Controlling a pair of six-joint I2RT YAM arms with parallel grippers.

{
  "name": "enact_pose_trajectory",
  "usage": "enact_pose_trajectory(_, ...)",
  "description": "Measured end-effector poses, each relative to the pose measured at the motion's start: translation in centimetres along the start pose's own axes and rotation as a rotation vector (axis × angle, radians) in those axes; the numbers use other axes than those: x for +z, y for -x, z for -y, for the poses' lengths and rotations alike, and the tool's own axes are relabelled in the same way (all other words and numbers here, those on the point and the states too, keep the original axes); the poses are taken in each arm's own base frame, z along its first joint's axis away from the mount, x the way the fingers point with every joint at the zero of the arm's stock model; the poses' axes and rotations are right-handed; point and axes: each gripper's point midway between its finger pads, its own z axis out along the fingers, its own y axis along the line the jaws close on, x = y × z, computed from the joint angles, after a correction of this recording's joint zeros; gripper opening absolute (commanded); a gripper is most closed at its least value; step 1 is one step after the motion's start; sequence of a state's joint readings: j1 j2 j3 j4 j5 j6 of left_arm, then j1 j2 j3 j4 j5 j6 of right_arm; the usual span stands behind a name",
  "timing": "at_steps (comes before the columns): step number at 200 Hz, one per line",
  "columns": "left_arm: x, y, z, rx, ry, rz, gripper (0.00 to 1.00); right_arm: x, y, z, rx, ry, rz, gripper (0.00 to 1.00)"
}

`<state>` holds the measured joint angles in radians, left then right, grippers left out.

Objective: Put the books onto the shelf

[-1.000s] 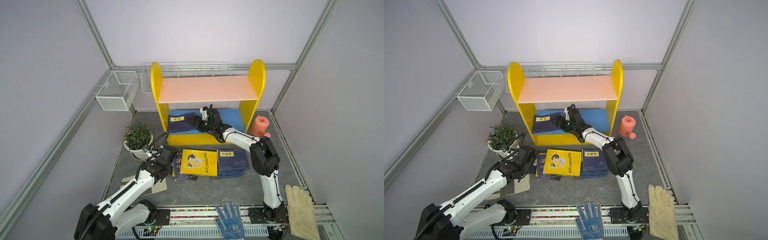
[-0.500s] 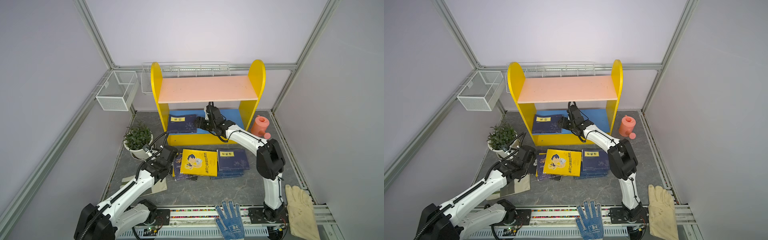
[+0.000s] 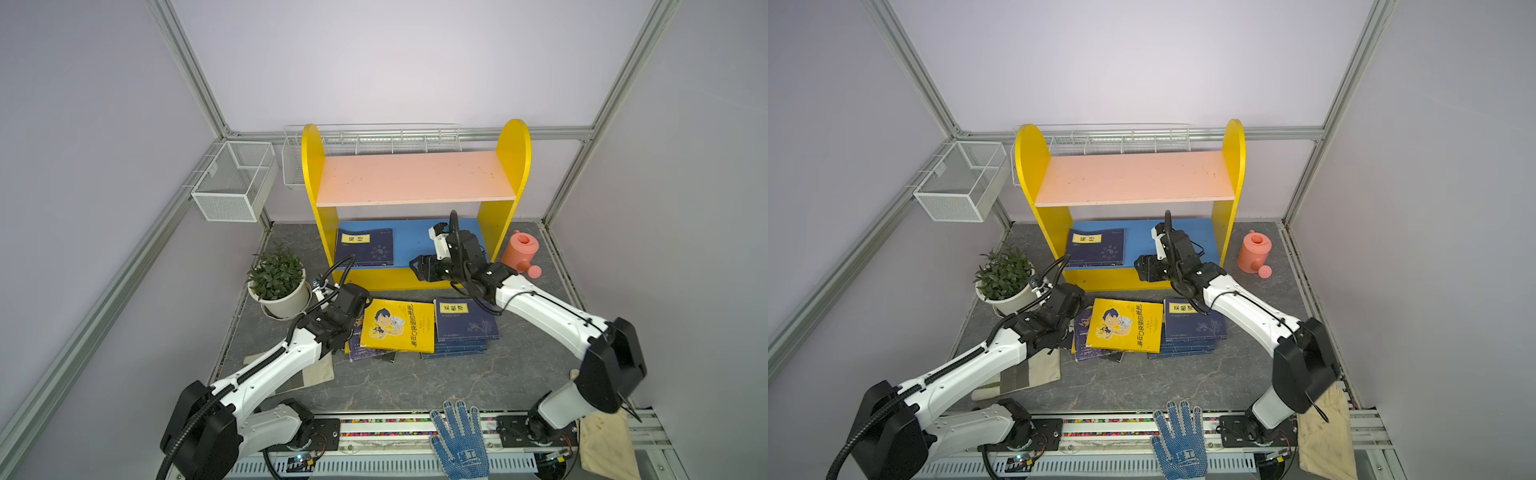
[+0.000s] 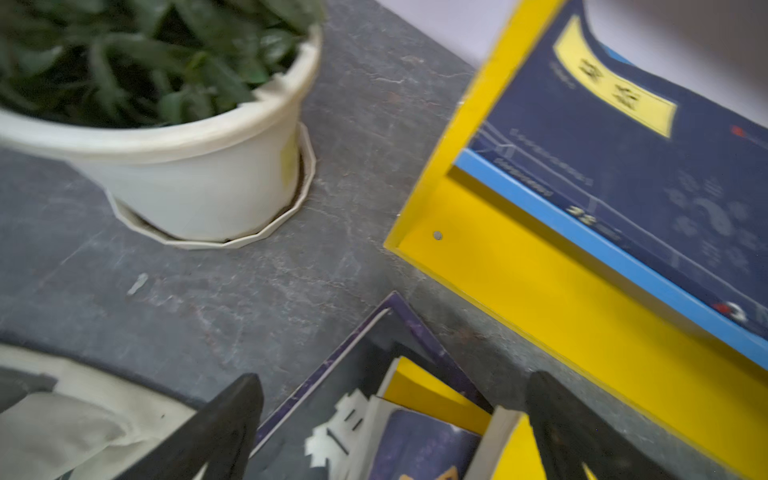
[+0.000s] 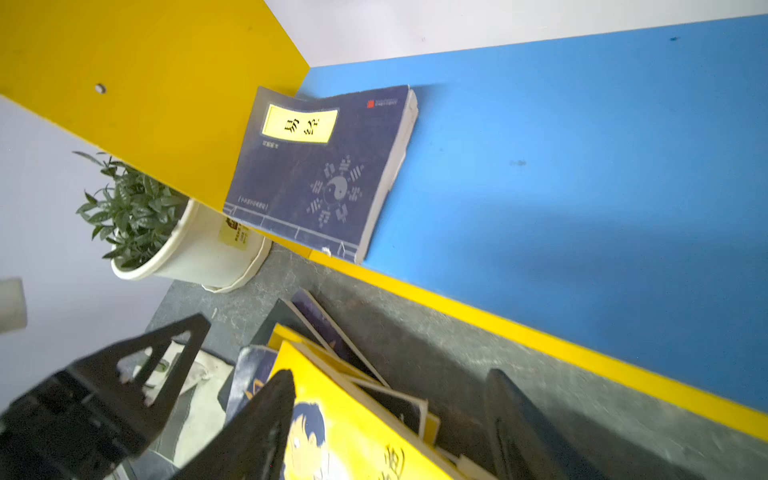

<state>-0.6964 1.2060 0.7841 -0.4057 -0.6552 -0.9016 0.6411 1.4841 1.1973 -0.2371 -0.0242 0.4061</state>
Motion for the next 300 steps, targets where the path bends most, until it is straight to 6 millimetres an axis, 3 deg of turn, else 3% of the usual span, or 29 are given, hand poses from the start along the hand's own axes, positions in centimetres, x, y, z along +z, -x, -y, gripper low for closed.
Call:
enact_pose_trajectory(37,0.1,-2.1,7.2,0.215,-0.169,-0.037,0.99,-4.6,-6.8,5.1,-0.005,-0.174,-0.112,0.78)
enact_pose_trajectory(76,-0.5,-7.6,14.7,0.489,-0.376,-0.120,0.99,-8.4,-13.0,12.4,0.113,-0.373,-0.231,0.79)
enact_pose_trajectory(98,-1.0,-10.4,17.7,0.602,-0.478,-0.168,0.99,-9.8,-16.7,15.9,0.254,-0.447,-0.281,0.79)
enact_pose_trajectory(124,-1.2,-12.7,19.7,0.676,-0.576,-0.220,0.99,-10.1,-20.0,17.3,0.346,-0.463,-0.347,0.79)
enact_pose_trajectory(163,-1.1,-15.0,21.7,0.756,-0.652,-0.273,0.99,-9.8,-19.7,18.3,0.452,-0.422,-0.320,0.79)
enact_pose_trajectory(231,-1.4,-16.7,22.2,0.821,-0.683,-0.316,1.00,-8.5,-20.3,19.3,0.555,-0.343,-0.297,0.76)
enact_pose_trajectory(263,-0.7,-17.1,22.0,0.833,-0.656,-0.320,0.97,-7.3,-21.0,19.8,0.596,-0.313,-0.302,0.65)
enact_pose_trajectory(300,0.1,-17.5,22.1,0.855,-0.616,-0.342,0.92,-6.0,-20.1,19.3,0.600,-0.228,-0.269,0.46)
